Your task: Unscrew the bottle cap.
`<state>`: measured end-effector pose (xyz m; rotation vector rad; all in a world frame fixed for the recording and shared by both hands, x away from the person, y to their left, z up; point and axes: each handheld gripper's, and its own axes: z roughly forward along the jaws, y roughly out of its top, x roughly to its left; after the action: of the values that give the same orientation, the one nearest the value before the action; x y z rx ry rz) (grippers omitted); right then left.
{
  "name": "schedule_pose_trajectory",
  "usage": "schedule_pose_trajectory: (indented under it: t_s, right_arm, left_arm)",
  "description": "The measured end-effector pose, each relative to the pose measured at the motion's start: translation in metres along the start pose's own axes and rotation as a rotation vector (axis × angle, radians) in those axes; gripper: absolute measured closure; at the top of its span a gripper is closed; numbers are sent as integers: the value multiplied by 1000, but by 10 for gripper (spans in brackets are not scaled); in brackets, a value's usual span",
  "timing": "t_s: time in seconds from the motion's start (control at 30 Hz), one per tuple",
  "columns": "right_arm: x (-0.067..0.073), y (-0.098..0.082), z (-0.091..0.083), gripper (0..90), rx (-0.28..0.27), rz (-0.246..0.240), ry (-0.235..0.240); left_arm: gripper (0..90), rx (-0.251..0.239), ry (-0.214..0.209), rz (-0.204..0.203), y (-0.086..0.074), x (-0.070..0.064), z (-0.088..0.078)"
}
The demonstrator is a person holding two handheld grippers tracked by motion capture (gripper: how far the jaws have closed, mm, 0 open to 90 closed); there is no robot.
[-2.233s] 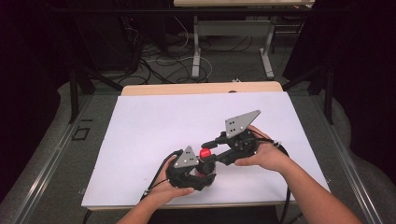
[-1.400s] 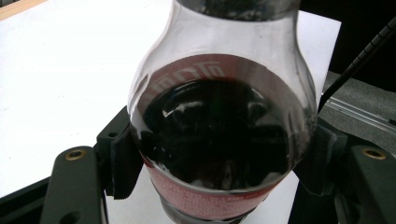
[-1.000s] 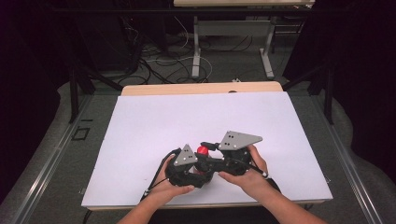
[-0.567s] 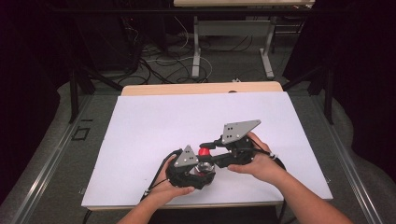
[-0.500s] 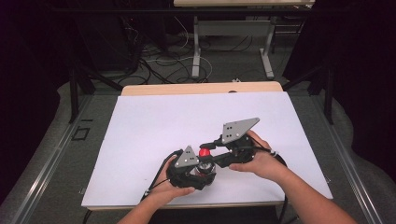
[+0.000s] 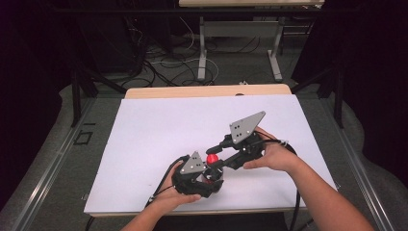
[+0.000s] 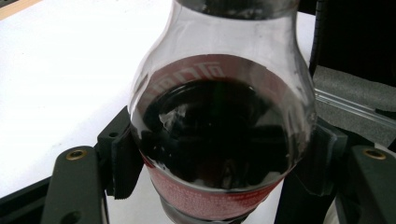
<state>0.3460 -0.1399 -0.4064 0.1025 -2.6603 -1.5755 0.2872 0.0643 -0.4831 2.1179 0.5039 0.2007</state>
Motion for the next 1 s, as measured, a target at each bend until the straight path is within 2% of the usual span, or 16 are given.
schedule_pose_trajectory:
  t_s: [0.03, 0.07, 0.13, 0.3, 0.4, 0.5, 0.57, 0.67, 0.93, 1.0]
  right_arm:
    - [1, 0, 0, 571, -3, 3, -10]
    - [1, 0, -1, 567, -5, 10, -19]
    - [1, -1, -3, 554, -11, 12, -29]
    - [3, -5, -8, 518, -15, 38, -50]
    - [10, -3, -8, 470, -46, 51, -64]
    - [17, 0, -7, 462, -61, 89, -139]
    - [22, 1, -6, 456, -87, 155, -218]
    - [30, 1, -2, 456, -119, 215, -321]
    - [51, 1, 16, 477, -159, 281, -486]
    - [55, 1, 20, 497, -168, 314, -516]
  left_arm:
    - [299, -10, 2, -6, 0, 0, 0]
    - [299, 0, 1, 6, 0, 1, -1]
    - [299, 0, 0, -6, 0, 1, -1]
    - [299, 0, 11, -2, 0, 4, -2]
    - [299, -2, 20, -12, 0, 5, -2]
    - [299, -7, 30, -23, -1, 6, -2]
    - [298, -1, 33, -33, -1, 6, -2]
    - [298, -2, 46, -40, -1, 8, -2]
    - [298, -9, 84, -55, -2, 8, -3]
    - [298, -14, 89, -59, -2, 8, -2]
